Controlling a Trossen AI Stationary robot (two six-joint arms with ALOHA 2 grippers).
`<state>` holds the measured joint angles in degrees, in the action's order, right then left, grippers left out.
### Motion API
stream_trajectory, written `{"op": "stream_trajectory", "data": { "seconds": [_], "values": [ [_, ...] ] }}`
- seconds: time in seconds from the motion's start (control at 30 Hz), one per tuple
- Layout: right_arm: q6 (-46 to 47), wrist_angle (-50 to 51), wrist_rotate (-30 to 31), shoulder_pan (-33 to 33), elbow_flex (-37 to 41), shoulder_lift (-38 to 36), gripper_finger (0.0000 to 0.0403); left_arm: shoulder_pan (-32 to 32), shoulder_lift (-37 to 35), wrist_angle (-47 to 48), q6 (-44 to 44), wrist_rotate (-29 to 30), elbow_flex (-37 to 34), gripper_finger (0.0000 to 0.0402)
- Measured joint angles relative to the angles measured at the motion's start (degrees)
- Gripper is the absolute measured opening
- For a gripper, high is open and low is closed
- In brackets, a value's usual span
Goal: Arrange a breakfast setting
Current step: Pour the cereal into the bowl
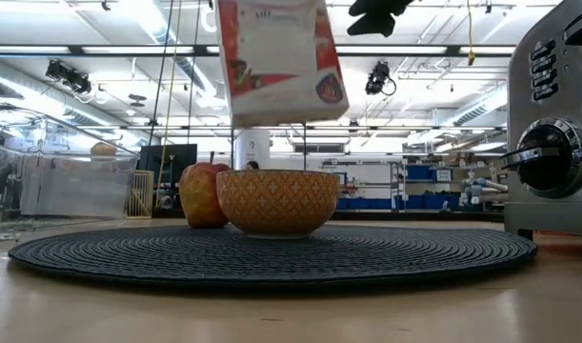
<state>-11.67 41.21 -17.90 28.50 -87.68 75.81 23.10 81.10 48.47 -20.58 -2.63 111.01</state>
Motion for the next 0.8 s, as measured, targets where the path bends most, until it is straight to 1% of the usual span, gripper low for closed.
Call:
{"op": "stream_trajectory", "data": {
  "seconds": [0.1,0.2,0.37,0.47,0.57,0.67,0.73,0.8],
  "values": [
    [0.1,0.0,-0.5,1.0,0.0,-0.1,0.0329,-1.4,-0.1,0.0,0.0,1.4,3.5,0.0001],
    [1.5,0.1,-2.4,2.6,0.0,-0.8,0.0351,-2.2,-0.3,-0.1,0.3,2.1,6.9,0.0001],
    [2.8,1.4,-8.1,5.8,0.1,-1.4,0.0368,-2.6,-0.3,-0.2,0.9,2.7,11.0,0.0001],
    [3.3,0.7,-11.6,7.9,3.5,-2.8,0.0367,-3.1,-0.2,-0.2,1.9,4.1,12.7,0.0001],
    [4.5,-2.5,-14.0,9.9,9.1,-4.8,0.0363,-3.4,-0.2,-0.3,2.4,4.1,14.2,0.0],
    [6.6,-10.8,-16.3,11.2,16.8,-7.8,0.0361,-3.5,-0.2,-0.6,3.5,4.1,15.5,0.0],
    [8.8,-19.6,-17.6,11.4,22.7,-9.5,0.036,-3.5,-0.2,-0.5,3.7,4.1,16.1,0.0],
    [12.9,-31.0,-19.0,11.0,29.0,-10.1,0.036,-3.5,-0.2,-0.6,4.6,4.1,16.3,0.0]
  ]
}}
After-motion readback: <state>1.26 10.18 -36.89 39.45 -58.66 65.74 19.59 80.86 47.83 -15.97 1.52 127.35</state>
